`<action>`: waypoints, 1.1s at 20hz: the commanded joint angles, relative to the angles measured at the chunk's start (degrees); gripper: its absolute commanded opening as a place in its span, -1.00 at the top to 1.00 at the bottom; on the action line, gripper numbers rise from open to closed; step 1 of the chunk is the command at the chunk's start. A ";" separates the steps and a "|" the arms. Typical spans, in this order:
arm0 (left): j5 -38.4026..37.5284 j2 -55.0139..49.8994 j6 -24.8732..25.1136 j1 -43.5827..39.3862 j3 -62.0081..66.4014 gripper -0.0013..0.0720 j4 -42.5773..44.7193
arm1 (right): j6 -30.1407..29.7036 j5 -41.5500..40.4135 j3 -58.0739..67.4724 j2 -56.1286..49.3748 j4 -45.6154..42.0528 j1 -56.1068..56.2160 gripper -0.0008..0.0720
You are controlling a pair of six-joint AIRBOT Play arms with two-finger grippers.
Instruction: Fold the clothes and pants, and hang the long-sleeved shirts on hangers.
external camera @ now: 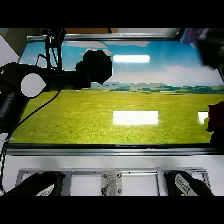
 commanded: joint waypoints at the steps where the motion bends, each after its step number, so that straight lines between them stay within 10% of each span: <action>1: -1.05 0.02 3.56 0.66 -0.02 0.91 -5.11 | 2.47 2.67 -11.65 -0.24 -5.29 16.63 -0.71; 9: 8.55 9.11 2.56 0.96 -17.99 0.91 -10.86 | 2.47 -0.44 -19.39 -0.24 -8.87 32.24 -0.69; 12: 9.84 12.09 2.56 0.83 -21.86 0.91 -10.80 | 2.47 -0.28 -19.39 -0.24 -8.87 32.22 0.95; 22: 9.90 16.94 2.56 0.85 -23.28 0.91 -10.62 | 2.25 -0.28 -19.39 -0.24 -8.90 32.22 0.91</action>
